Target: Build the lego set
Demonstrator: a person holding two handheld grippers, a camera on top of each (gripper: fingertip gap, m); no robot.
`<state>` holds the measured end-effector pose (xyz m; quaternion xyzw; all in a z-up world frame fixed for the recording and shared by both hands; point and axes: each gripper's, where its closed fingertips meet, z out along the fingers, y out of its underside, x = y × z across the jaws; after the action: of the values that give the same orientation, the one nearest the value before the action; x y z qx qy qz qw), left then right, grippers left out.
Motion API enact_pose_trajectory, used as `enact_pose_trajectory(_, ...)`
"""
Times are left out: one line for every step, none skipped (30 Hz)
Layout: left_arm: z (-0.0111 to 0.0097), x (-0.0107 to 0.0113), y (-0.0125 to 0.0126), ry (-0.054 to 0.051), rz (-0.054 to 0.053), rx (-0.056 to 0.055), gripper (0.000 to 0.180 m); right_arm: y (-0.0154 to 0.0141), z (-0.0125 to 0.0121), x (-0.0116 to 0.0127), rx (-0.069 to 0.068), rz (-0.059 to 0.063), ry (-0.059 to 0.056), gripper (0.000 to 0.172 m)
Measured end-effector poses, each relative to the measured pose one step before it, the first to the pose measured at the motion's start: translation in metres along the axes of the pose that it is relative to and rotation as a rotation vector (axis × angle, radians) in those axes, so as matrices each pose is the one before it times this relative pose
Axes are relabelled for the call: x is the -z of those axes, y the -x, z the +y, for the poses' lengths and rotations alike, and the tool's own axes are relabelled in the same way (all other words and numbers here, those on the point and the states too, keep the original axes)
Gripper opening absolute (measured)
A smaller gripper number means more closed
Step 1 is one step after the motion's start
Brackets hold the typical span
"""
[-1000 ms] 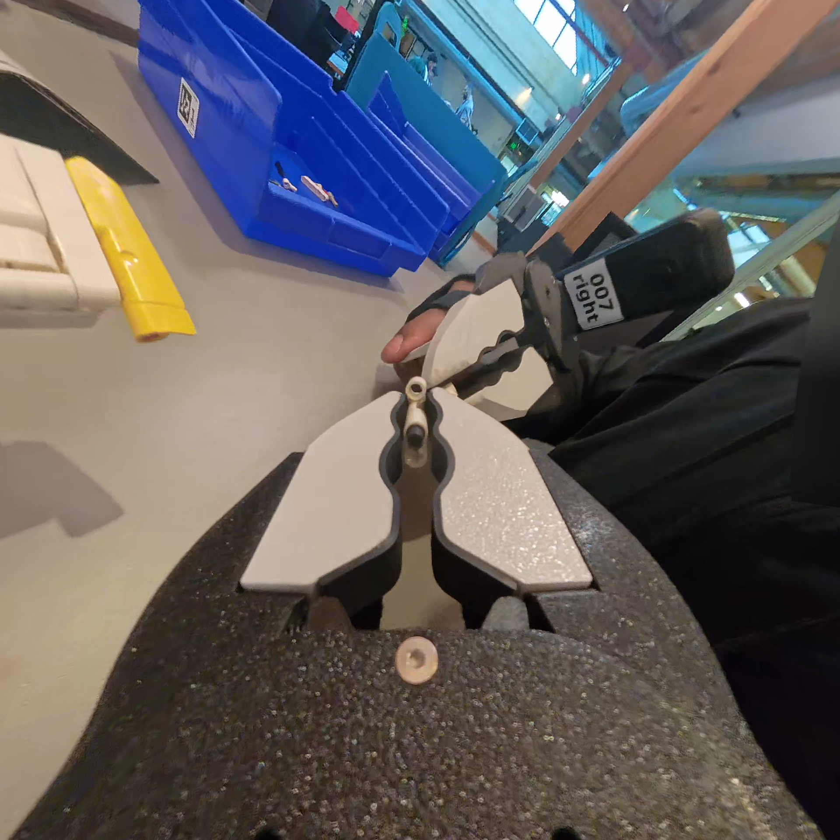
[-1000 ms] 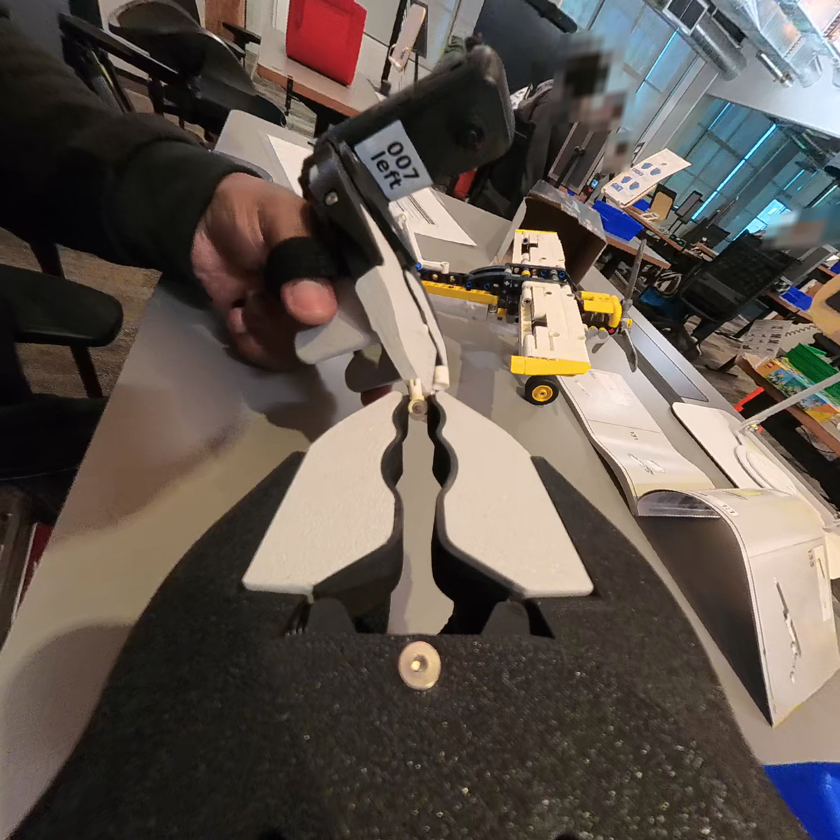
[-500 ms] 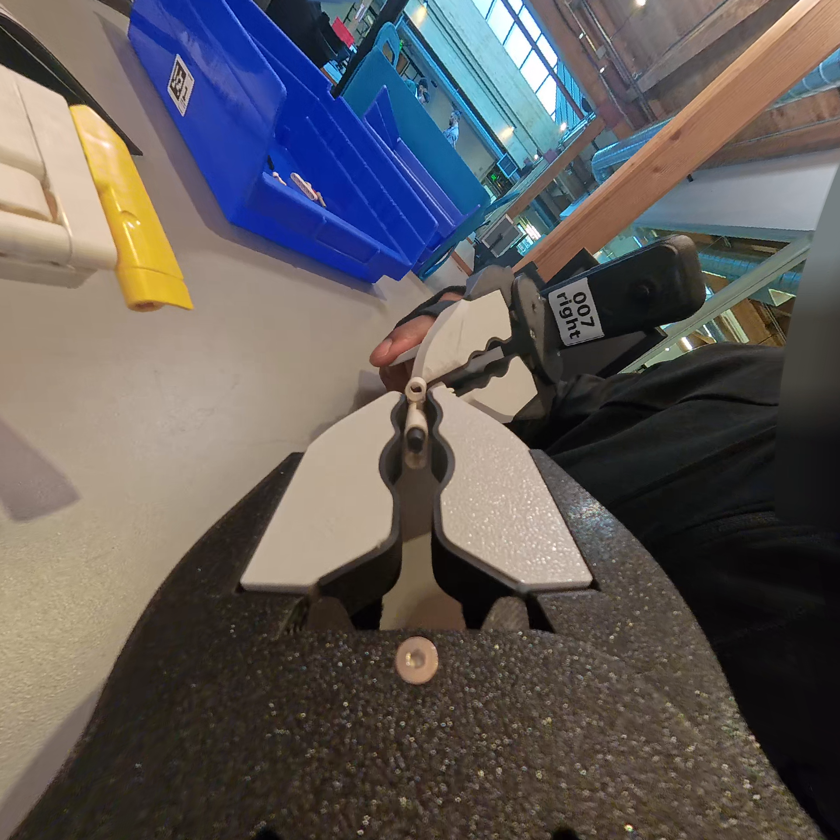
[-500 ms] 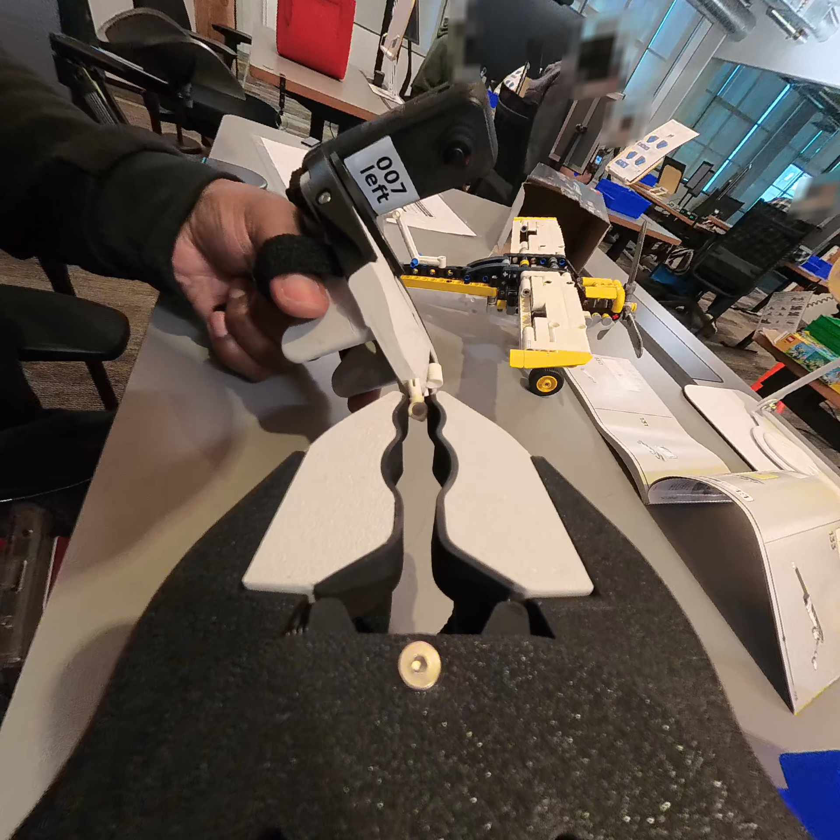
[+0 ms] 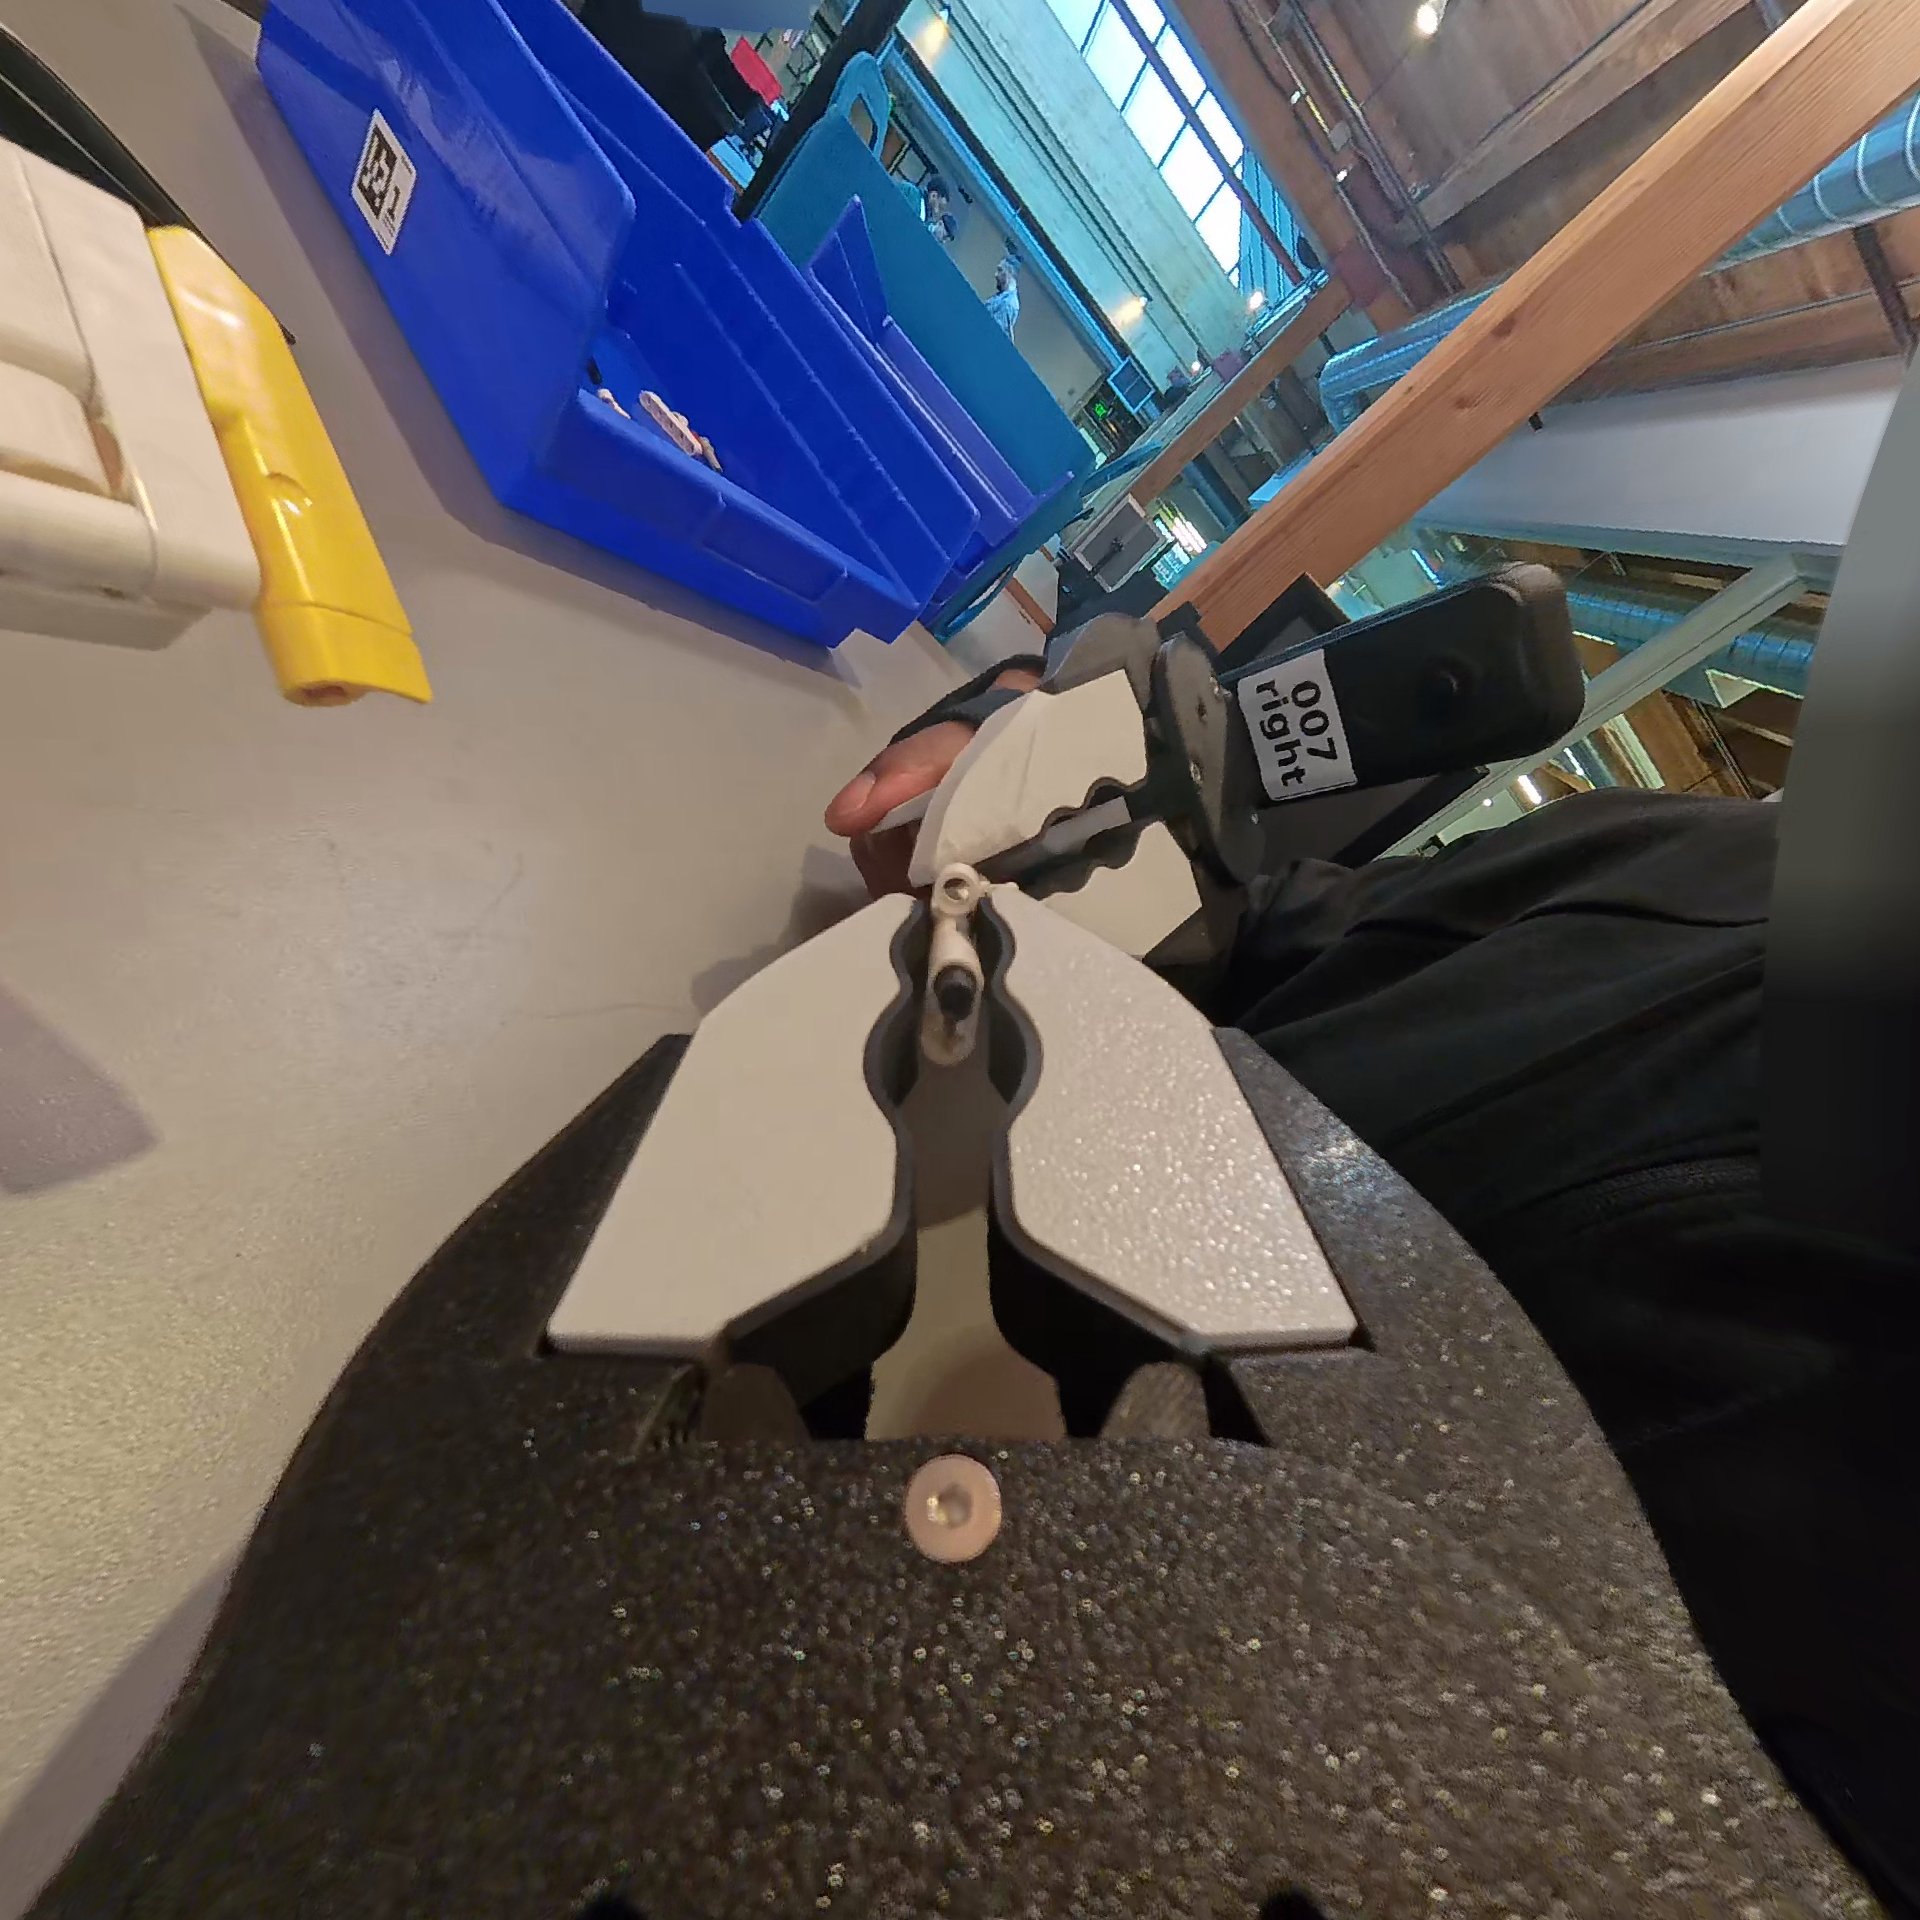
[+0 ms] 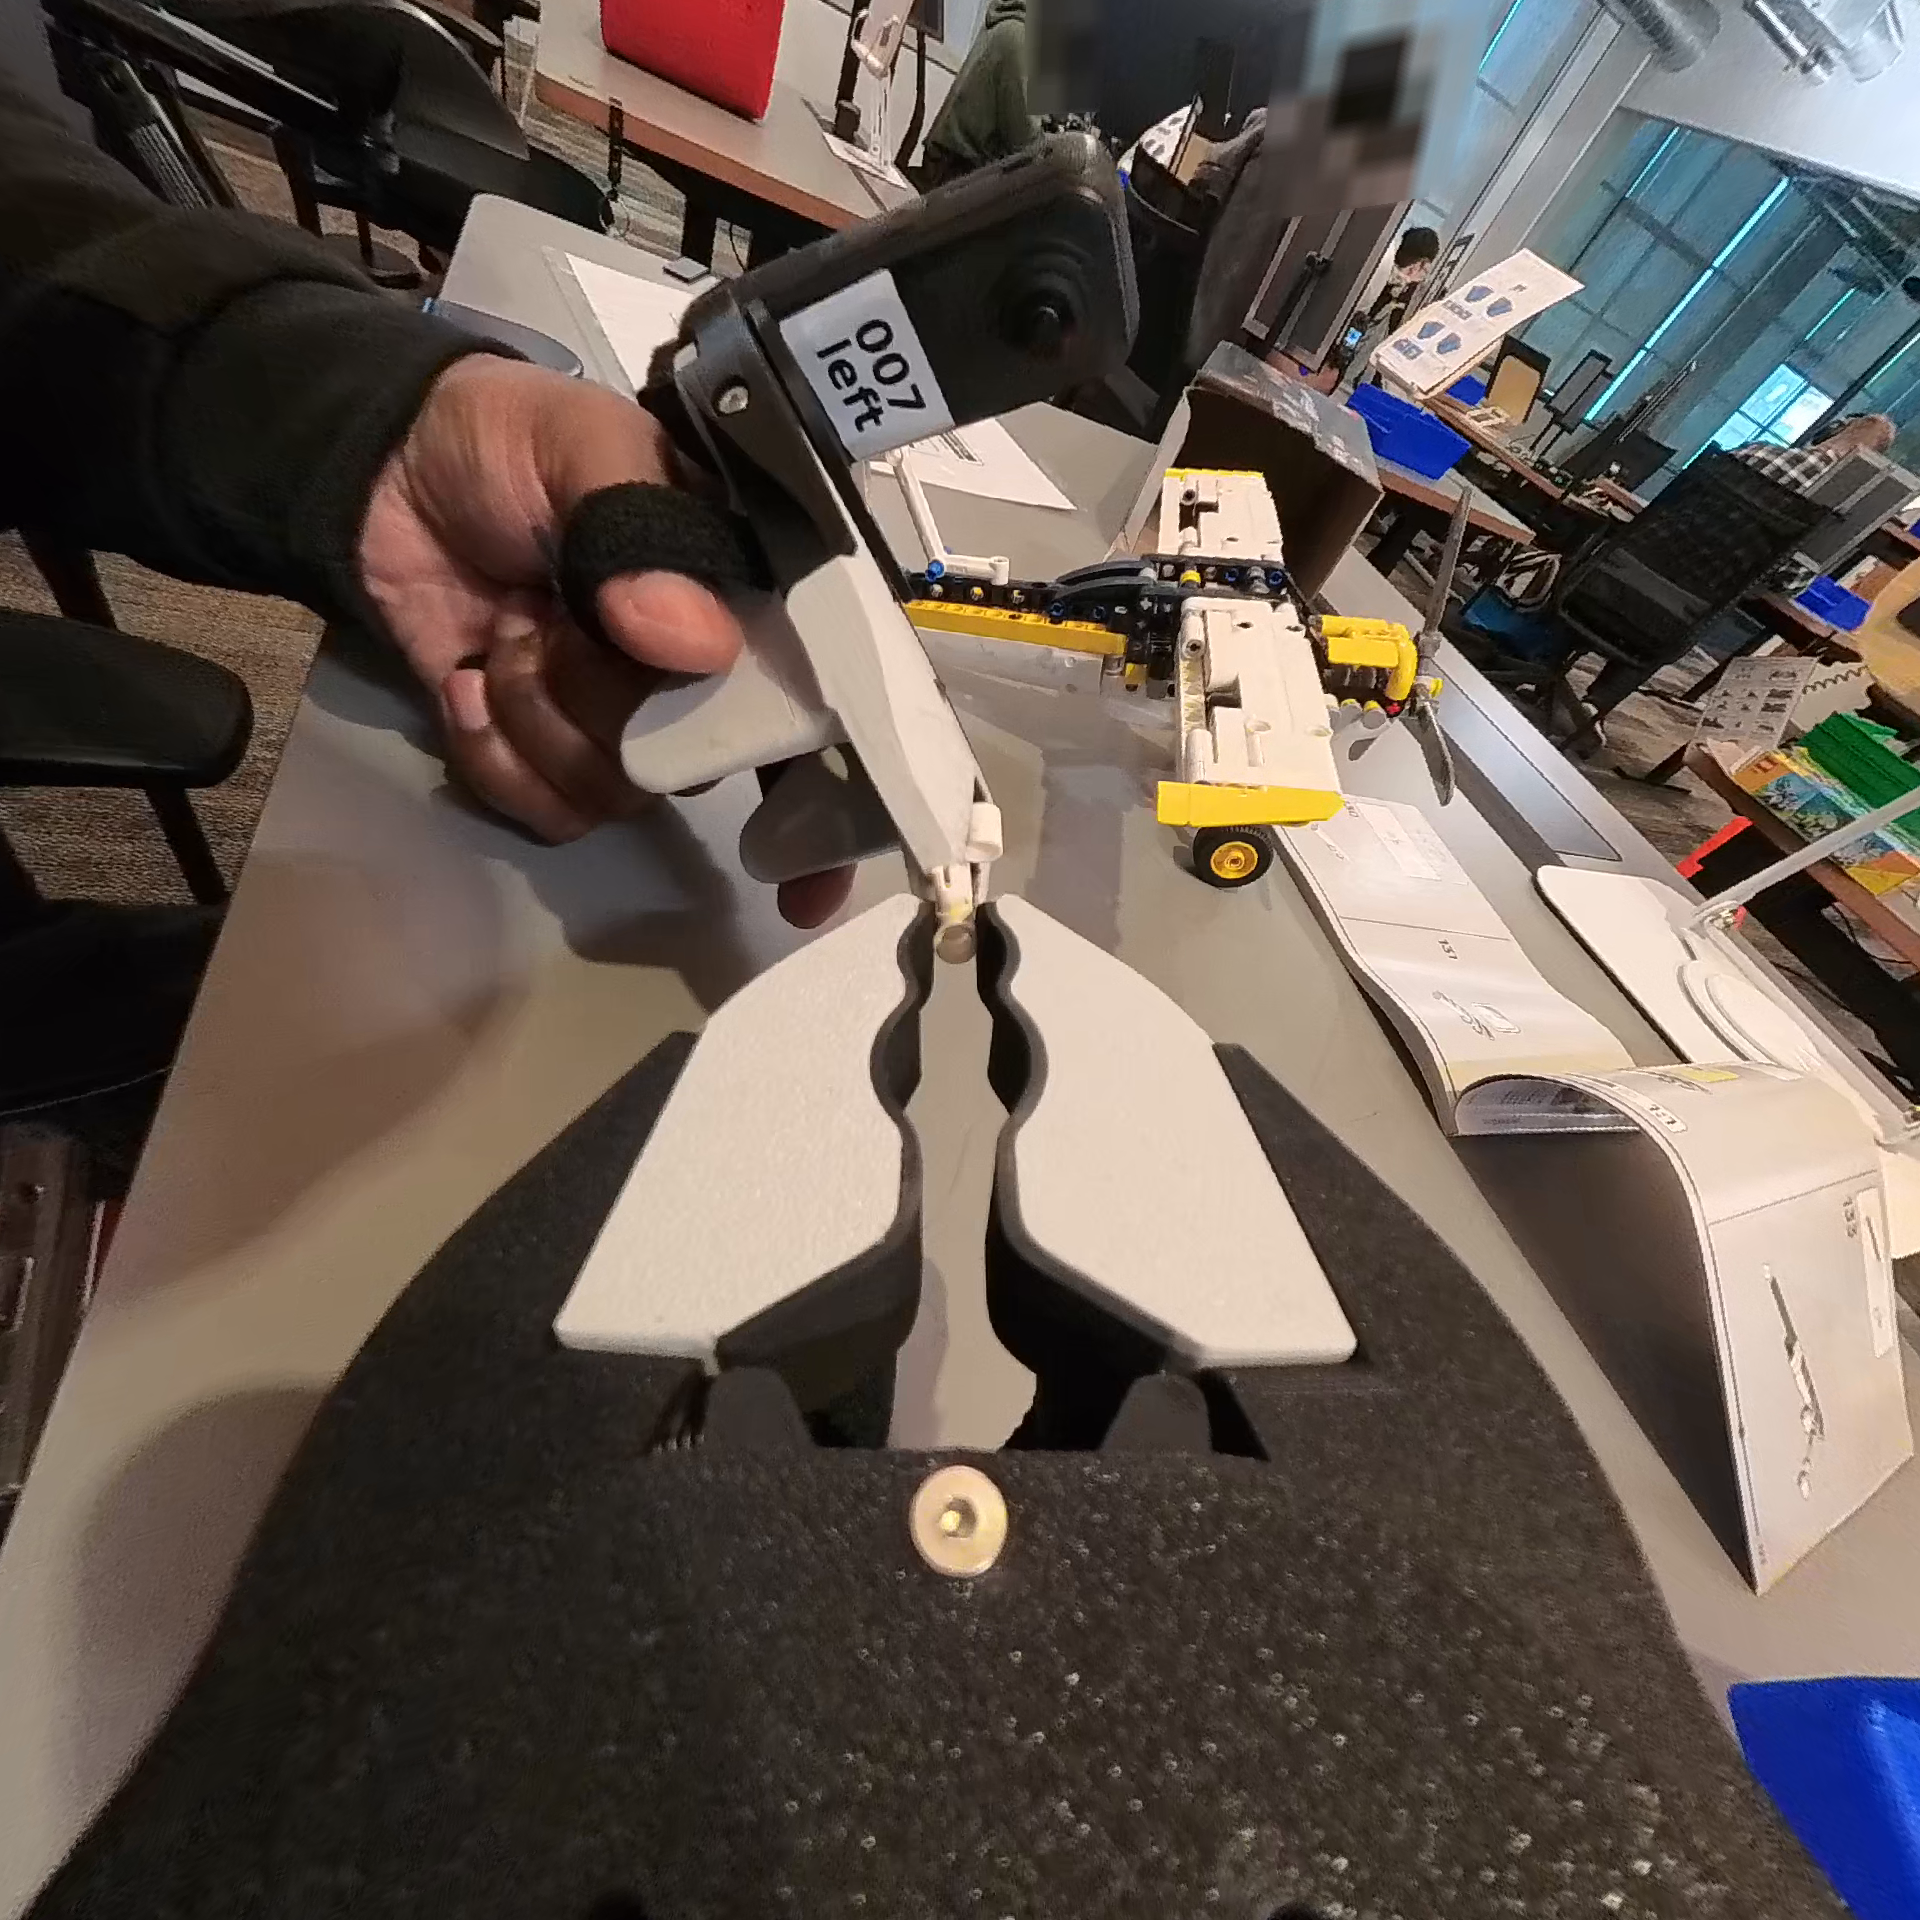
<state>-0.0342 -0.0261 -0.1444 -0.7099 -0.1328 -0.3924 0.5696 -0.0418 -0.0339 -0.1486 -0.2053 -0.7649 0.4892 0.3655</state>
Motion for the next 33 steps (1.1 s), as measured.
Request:
enact_pose_trajectory(-0.00003, 0.00013, -0.00022, 0.0000, 0.0020, 0.0000, 0.008, 0.00013, -0.00017, 0.00010, -0.0001, -0.0012, -0.0009, 0.007)
enact_pose_trajectory(0.00011, -0.00002, -0.00011, 0.0004, 0.0006, -0.0005, 0.008, 0.00007, -0.00002, 0.00003, -0.0002, -0.0010, -0.0005, 0.007)
enact_pose_trajectory(0.00014, 0.00008, 0.00004, 0.0011, -0.0002, -0.0002, 0.008, 0.00011, 0.00000, 0.00004, -0.0003, -0.0012, -0.0003, 0.007)
enact_pose_trajectory(0.00005, 0.00006, -0.00006, 0.0003, 0.0012, 0.0005, 0.009, -0.00001, 0.00021, 0.00004, -0.0007, -0.0008, 0.0002, 0.007)
enact_pose_trajectory(-0.00039, 0.00009, -0.00081, -0.0017, 0.0071, 0.0009, 0.010, -0.00017, 0.00033, -0.00002, 0.0000, 0.0001, 0.0014, 0.007)
enact_pose_trajectory(0.00003, 0.00013, -0.00076, 0.0007, 0.0069, 0.0008, 0.011, -0.00007, 0.00085, -0.00018, 0.0012, -0.0005, 0.0040, 0.007)
enact_pose_trajectory(0.00033, -0.00011, 0.00012, 0.0035, -0.0003, 0.0003, 0.012, 0.00020, 0.00086, -0.00017, 0.0021, -0.0008, 0.0041, 0.007)
enact_pose_trajectory(0.00022, -0.00014, 0.00012, 0.0018, -0.0008, -0.0023, 0.012, 0.00021, 0.00031, -0.00023, 0.0027, 0.0003, 0.0020, 0.007)
enact_pose_trajectory(0.00001, -0.00009, 0.00008, 0.0009, -0.0027, -0.0050, 0.012, 0.00024, 0.00007, -0.00024, 0.0037, 0.0010, 0.0026, 0.007)
enact_pose_trajectory(0.00031, -0.00017, 0.00077, 0.0026, -0.0082, -0.0078, 0.012, 0.00005, 0.00068, -0.00032, 0.0049, 0.0021, 0.0056, 0.007)
enact_pose_trajectory(0.00072, -0.00012, 0.00099, 0.0057, -0.0123, -0.0120, 0.013, -0.00011, 0.00118, -0.00045, 0.0047, 0.0031, 0.0084, 0.007)
enact_pose_trajectory(0.00075, -0.00021, 0.00053, 0.0065, -0.0100, -0.0134, 0.013, 0.00027, 0.00128, -0.00050, 0.0051, 0.0015, 0.0083, 0.007)
enact_pose_trajectory(0.00081, -0.00027, 0.00036, 0.0046, -0.0083, -0.0106, 0.014, 0.00056, 0.00085, -0.00040, 0.0064, 0.0013, 0.0066, 0.007)
enact_pose_trajectory(0.00031, -0.00011, 0.00043, 0.0008, -0.0083, -0.0071, 0.014, 0.00026, 0.00050, -0.00038, 0.0075, 0.0035, 0.0058, 0.007)
enact_pose_trajectory(0.00022, -0.00020, 0.00039, -0.0004, -0.0080, -0.0062, 0.014, -0.00007, 0.00055, -0.00042, 0.0070, 0.0050, 0.0069, 0.007)
enact_pose_trajectory(0.00027, -0.00008, 0.00055, 0.0005, -0.0087, -0.0062, 0.014, 0.00000, 0.00065, -0.00043, 0.0056, 0.0047, 0.0077, 0.007)
enact_pose_trajectory(0.00025, -0.00009, 0.00058, 0.0010, -0.0084, -0.0058, 0.015, -0.00025, 0.00079, -0.00055, 0.0048, 0.0052, 0.0084, 0.007)
enact_pose_trajectory(0.00035, -0.00006, 0.00052, 0.0011, -0.0071, -0.0046, 0.015, -0.00002, 0.00073, -0.00043, 0.0058, 0.0051, 0.0079, 0.007)
enact_pose_trajectory(0.00021, -0.00009, 0.00054, 0.0001, -0.0091, -0.0054, 0.016, -0.00014, 0.00072, -0.00042, 0.0068, 0.0055, 0.0079, 0.007)
enact_pose_trajectory(0.00037, -0.00026, 0.00082, 0.0004, -0.0120, -0.0069, 0.016, -0.00015, 0.00076, -0.00043, 0.0071, 0.0065, 0.0092, 0.007)
enact_pose_trajectory(0.00054, -0.00038, 0.00087, 0.0016, -0.0149, -0.0100, 0.016, 0.00001, 0.00083, -0.00047, 0.0078, 0.0058, 0.0096, 0.007)
enact_pose_trajectory(0.00088, -0.00052, 0.00098, 0.0042, -0.0185, -0.0135, 0.017, 0.00004, 0.00099, -0.00062, 0.0085, 0.0051, 0.0107, 0.007)
enact_pose_trajectory(0.00102, -0.00071, 0.00117, 0.0048, -0.0206, -0.0153, 0.017, 0.00036, 0.00098, -0.00073, 0.0093, 0.0049, 0.0109, 0.007)
enact_pose_trajectory(0.00104, -0.00059, 0.00150, 0.0047, -0.0240, -0.0155, 0.017, 0.00029, 0.00097, -0.00064, 0.0116, 0.0060, 0.0109, 0.007)
enact_pose_trajectory(0.00077, -0.00049, 0.00130, 0.0042, -0.0212, -0.0149, 0.016, 0.00007, 0.00102, -0.00056, 0.0132, 0.0071, 0.0106, 0.007)
enact_pose_trajectory(0.00035, -0.00006, 0.00084, 0.0026, -0.0142, -0.0100, 0.016, 0.00012, 0.00069, -0.00031, 0.0109, 0.0057, 0.0072, 0.007)
enact_pose_trajectory(0.00010, 0.00025, 0.00010, 0.0010, -0.0057, -0.0074, 0.016, 0.00022, 0.00016, -0.00010, 0.0061, 0.0031, 0.0025, 0.007)
enact_pose_trajectory(-0.00011, 0.00009, 0.00019, -0.0020, -0.0068, -0.0054, 0.015, 0.00011, -0.00025, 0.00008, 0.0009, 0.0001, -0.0003, 0.007)
enact_pose_trajectory(0.00000, 0.00011, 0.00061, -0.0026, -0.0084, -0.0069, 0.013, 0.00040, -0.00019, 0.00015, -0.0012, -0.0033, -0.0007, 0.007)
enact_pose_trajectory(-0.00048, 0.00026, 0.00061, -0.0056, -0.0074, -0.0077, 0.012, 0.00045, -0.00025, 0.00000, 0.0012, -0.0023, -0.0010, 0.007)
enact_pose_trajectory(-0.00002, 0.00016, -0.00008, -0.0019, -0.0004, -0.0042, 0.011, 0.00004, -0.00016, 0.00004, 0.0034, 0.0019, -0.0010, 0.007)
enact_pose_trajectory(-0.00044, 0.00047, 0.00019, -0.0037, -0.0006, -0.0010, 0.010, 0.00024, -0.00041, 0.00025, 0.0030, 0.0006, -0.0032, 0.007)
enact_pose_trajectory(-0.00086, 0.00083, 0.00092, -0.0073, -0.0059, -0.0021, 0.008, 0.00028, -0.00091, 0.00044, -0.0005, -0.0001, -0.0071, 0.007)
